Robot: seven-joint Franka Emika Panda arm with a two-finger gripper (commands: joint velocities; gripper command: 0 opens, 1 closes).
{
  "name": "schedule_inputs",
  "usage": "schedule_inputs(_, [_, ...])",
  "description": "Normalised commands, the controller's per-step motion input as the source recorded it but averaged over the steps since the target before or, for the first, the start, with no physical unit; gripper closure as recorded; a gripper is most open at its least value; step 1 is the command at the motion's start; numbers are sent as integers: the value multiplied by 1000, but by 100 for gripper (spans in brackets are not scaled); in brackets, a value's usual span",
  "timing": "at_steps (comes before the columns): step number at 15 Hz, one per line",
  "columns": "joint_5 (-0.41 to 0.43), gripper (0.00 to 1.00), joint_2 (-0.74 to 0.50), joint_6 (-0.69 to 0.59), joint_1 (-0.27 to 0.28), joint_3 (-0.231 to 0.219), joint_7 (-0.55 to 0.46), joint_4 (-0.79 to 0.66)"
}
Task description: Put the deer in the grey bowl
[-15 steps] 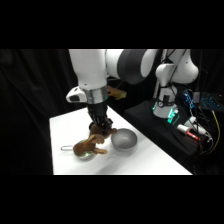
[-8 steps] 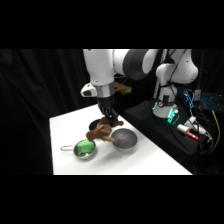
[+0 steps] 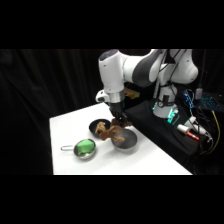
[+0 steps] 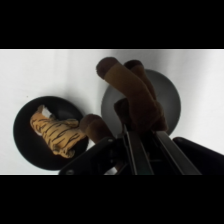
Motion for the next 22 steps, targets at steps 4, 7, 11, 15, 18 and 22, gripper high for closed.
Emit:
schedule_inputs(4, [142, 95, -70, 281, -37, 19, -32, -282])
schedule_inputs(7, [200, 95, 20, 328, -32, 46, -115, -136])
schedule_inputs(11, [145, 41, 44, 249, -13, 59, -112, -42])
schedule_inputs(15, [90, 8, 19, 123, -6, 41, -73, 3])
schedule_inputs(18, [37, 0, -96, -74, -3, 23, -43, 50])
schedule_inputs(22, [-68, 0, -254, -235, 15, 5, 17, 100])
